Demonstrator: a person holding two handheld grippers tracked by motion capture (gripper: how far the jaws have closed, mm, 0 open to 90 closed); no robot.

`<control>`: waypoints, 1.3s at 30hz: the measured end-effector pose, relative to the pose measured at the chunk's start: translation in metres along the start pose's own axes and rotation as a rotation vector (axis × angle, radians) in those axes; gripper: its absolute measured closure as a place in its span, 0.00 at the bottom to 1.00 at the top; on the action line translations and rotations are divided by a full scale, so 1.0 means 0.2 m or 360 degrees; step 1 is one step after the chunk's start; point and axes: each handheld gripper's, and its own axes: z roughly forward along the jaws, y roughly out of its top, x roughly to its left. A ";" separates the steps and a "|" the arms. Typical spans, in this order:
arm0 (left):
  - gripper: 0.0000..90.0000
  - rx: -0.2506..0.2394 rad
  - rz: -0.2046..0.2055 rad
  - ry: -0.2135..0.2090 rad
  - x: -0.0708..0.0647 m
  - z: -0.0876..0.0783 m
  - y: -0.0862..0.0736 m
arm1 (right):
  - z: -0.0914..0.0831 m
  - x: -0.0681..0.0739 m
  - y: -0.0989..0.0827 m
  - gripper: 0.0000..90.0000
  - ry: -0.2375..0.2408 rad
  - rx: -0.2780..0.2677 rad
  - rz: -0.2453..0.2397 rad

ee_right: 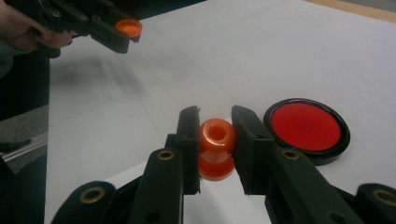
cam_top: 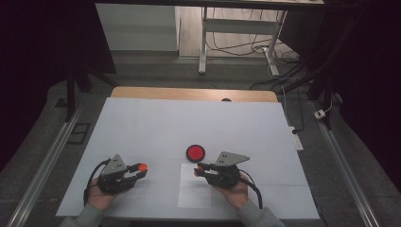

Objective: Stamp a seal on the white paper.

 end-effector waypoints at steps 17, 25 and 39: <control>0.72 0.0005 -0.0002 0.0000 0.00 0.00 0.00 | 0.03 0.03 -0.04 0.80 0.0025 0.0100 -0.0035; 0.72 0.0009 -0.0002 -0.0002 0.00 0.00 0.00 | 0.06 0.03 -0.06 0.80 0.0034 0.0155 -0.0046; 0.72 0.0013 0.0000 -0.0007 0.00 0.01 0.00 | 0.08 0.04 -0.07 0.80 0.0046 0.0191 -0.0054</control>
